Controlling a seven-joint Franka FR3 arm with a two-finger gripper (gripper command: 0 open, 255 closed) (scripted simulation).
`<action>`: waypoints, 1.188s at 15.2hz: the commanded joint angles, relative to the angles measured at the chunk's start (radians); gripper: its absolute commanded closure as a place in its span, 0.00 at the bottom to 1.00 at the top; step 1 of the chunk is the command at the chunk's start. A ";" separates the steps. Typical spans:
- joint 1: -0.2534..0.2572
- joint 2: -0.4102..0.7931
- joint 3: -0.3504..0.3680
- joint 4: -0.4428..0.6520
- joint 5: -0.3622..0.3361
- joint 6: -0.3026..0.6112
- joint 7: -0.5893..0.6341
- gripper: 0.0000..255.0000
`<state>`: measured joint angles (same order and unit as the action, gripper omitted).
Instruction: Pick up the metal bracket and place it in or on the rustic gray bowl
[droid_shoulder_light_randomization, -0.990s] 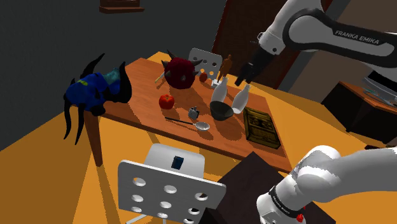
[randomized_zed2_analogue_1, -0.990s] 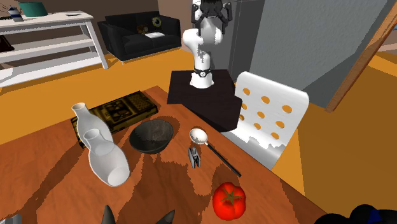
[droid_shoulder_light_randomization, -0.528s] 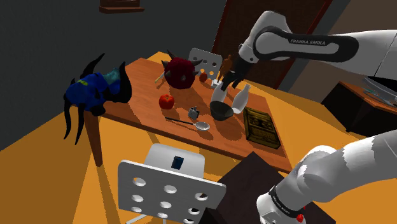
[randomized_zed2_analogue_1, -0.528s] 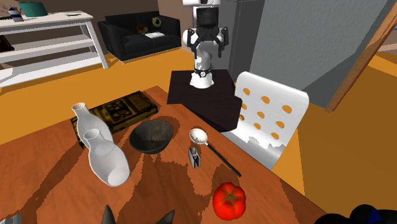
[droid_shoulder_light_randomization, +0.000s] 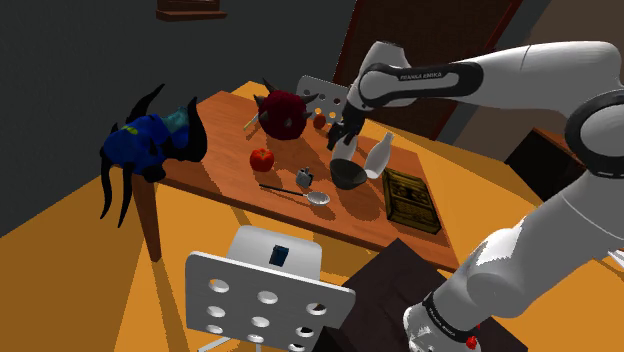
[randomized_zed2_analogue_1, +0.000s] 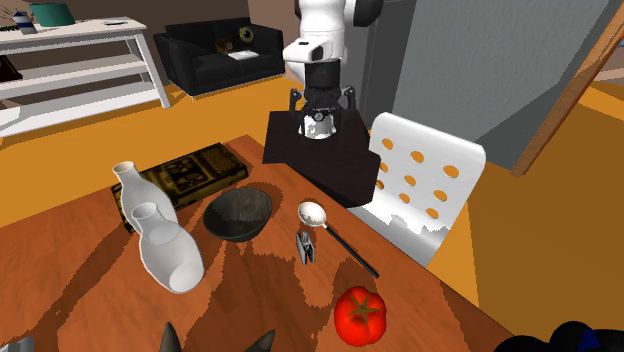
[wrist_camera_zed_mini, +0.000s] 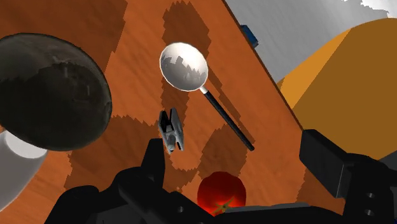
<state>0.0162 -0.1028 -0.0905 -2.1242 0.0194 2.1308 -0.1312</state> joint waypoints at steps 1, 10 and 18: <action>-0.003 0.072 -0.005 0.037 0.004 0.024 -0.016 0.00; -0.022 0.421 -0.010 0.278 0.025 0.080 -0.070 0.00; -0.048 0.752 -0.004 0.594 0.033 0.052 -0.100 0.00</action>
<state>-0.0292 0.6056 -0.0958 -1.5758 0.0522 2.1899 -0.2288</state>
